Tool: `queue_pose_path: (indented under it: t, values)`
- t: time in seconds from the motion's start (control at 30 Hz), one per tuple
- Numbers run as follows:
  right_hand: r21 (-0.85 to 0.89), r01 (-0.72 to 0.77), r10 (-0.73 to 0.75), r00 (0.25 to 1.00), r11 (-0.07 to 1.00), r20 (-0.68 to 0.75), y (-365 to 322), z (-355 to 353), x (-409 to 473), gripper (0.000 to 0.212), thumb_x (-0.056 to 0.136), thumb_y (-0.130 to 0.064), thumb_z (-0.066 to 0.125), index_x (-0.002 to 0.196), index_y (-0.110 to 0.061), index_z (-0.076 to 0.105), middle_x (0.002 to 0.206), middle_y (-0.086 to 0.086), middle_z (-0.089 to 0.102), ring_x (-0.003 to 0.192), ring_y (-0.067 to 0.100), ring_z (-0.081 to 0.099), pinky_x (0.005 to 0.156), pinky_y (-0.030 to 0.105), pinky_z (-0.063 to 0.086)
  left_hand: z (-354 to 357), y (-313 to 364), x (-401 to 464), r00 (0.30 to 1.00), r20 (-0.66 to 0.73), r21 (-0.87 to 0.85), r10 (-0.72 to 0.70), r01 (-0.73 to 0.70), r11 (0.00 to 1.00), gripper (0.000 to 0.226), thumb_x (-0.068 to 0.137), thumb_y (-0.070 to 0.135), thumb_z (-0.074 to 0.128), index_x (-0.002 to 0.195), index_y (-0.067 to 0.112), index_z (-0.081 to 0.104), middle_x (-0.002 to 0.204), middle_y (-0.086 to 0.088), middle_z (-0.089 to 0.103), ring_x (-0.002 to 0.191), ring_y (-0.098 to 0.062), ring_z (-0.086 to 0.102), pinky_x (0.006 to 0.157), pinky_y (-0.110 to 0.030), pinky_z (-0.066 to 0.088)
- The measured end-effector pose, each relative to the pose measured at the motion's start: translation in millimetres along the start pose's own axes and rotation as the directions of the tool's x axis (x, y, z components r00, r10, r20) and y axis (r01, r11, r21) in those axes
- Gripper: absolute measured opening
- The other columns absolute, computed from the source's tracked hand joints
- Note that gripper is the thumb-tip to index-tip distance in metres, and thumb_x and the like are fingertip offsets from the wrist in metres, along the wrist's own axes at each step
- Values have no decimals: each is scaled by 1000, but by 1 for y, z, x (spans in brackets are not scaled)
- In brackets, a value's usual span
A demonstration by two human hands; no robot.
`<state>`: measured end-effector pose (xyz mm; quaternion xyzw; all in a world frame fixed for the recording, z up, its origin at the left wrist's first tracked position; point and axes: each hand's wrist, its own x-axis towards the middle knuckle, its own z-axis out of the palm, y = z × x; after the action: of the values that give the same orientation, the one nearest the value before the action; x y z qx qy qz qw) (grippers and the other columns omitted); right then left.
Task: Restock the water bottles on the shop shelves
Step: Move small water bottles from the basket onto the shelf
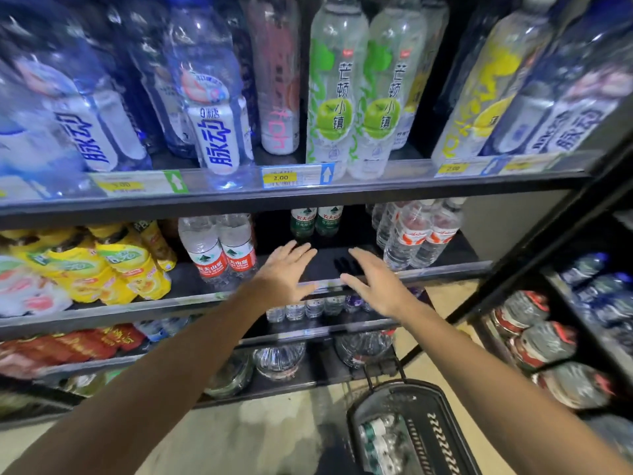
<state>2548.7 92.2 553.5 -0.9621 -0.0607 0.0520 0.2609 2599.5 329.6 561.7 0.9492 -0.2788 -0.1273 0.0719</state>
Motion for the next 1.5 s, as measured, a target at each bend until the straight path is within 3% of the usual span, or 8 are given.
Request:
queue_pose_path:
  t: [0.2,0.37,0.5,0.67,0.87,1.17,1.27,1.5]
  values:
    - [-60,-22,21,1000,998,-15,23,0,-85,71,103,-50,51,161,-15,29,168,4,26,157,19,16,128,38,15,9,39,-23,984,65,154,167,-175,972,80,101,61,39,163,21,6,171,1,0,157,-23,-8,127,-43,-5]
    - [-29,-142,142,990,989,-7,61,12,-165,71,103,-54,47,162,-20,26,170,0,20,158,19,10,127,35,10,38,95,-43,953,79,180,291,-301,936,80,101,61,41,163,21,10,171,0,5,158,-24,-5,127,-42,-4]
    - [-16,-281,281,959,959,-18,100,26,-255,72,103,-58,43,161,-20,26,169,3,21,156,22,15,128,37,14,74,157,-58,911,184,193,369,-401,895,79,102,62,36,163,22,7,171,0,1,158,-25,-6,128,-43,-4]
    - [23,-506,506,863,862,12,154,47,-397,76,101,-64,37,162,-20,25,169,5,21,156,24,16,127,39,14,142,240,-76,835,313,250,453,-532,809,80,100,63,39,162,20,14,171,-2,9,158,-26,1,128,-42,3]
    - [134,-718,716,694,683,72,184,77,-522,74,103,-59,41,162,-18,23,170,7,18,157,25,15,127,38,14,214,305,-92,717,487,221,499,-653,724,78,101,61,39,162,22,13,171,0,8,158,-25,3,128,-43,5]
    - [348,-839,871,480,419,109,183,117,-534,70,103,-53,49,158,-14,34,160,11,40,146,30,37,116,32,28,265,323,-24,595,612,223,521,-762,608,78,102,59,38,162,16,14,170,-6,11,156,-29,10,126,-41,8]
    - [442,-836,894,424,326,143,185,137,-515,56,102,-45,57,149,-16,48,151,8,53,138,26,48,103,20,31,283,320,3,579,588,163,565,-769,618,72,98,54,50,155,15,32,162,-9,33,148,-30,31,122,-40,23]
    - [524,-846,935,259,98,243,244,230,-467,56,101,-43,58,150,-17,47,151,2,52,140,22,47,113,28,36,375,308,75,510,666,118,544,-792,599,68,99,52,46,156,18,31,164,-7,30,150,-29,28,124,-40,22]
